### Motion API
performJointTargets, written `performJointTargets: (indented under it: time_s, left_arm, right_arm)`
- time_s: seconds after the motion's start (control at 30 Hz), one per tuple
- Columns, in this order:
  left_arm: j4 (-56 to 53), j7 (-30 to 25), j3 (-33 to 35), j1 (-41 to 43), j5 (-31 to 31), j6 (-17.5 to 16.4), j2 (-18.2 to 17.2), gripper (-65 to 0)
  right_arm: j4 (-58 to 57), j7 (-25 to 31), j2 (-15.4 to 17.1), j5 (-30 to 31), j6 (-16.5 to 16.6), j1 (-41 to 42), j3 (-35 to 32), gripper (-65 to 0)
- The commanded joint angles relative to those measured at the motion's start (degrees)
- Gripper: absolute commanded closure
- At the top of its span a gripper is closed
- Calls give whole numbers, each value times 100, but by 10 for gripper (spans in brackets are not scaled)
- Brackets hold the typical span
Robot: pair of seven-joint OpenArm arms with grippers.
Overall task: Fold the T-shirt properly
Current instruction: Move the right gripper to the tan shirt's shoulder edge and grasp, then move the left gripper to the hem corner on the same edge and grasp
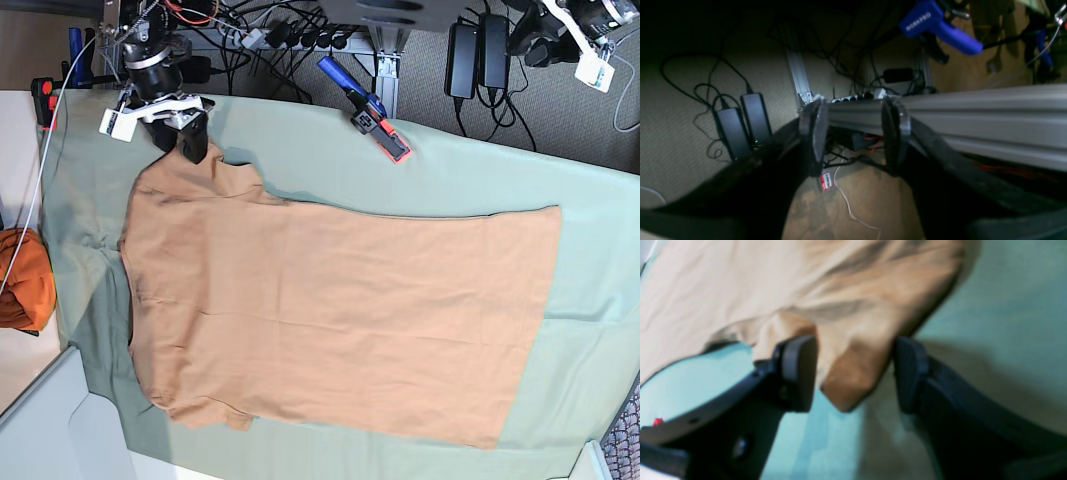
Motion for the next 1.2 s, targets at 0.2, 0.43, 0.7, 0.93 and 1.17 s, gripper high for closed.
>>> performJointTargets:
  time_s: [0.2,0.43,0.7,0.93,1.17]
  left_arm:
    - [92,7,-649,-42,-597,-91,-35,-302]
    - [92,42,-717,-444,-743,-91,-37,-302]
    - [92,271,-717,-1191,-879,-91,-275,-362]
    - [-240,269,-715,-2070,-721,-91,-498,-362]
    - [-1773,273,-710,-3392,-726,-91,-509,-362]
  right_arm:
    - [50,-70,-195,-87,28,63,-42,-249]
    - [50,-35,-225,-640,28,94,-42,0]
    - [50,-37,-225,-1182,52,92,-42,0]
    - [50,-37,-225,-1182,52,92,-42,0]
    - [50,-37,-225,-1182,52,90,-42,0]
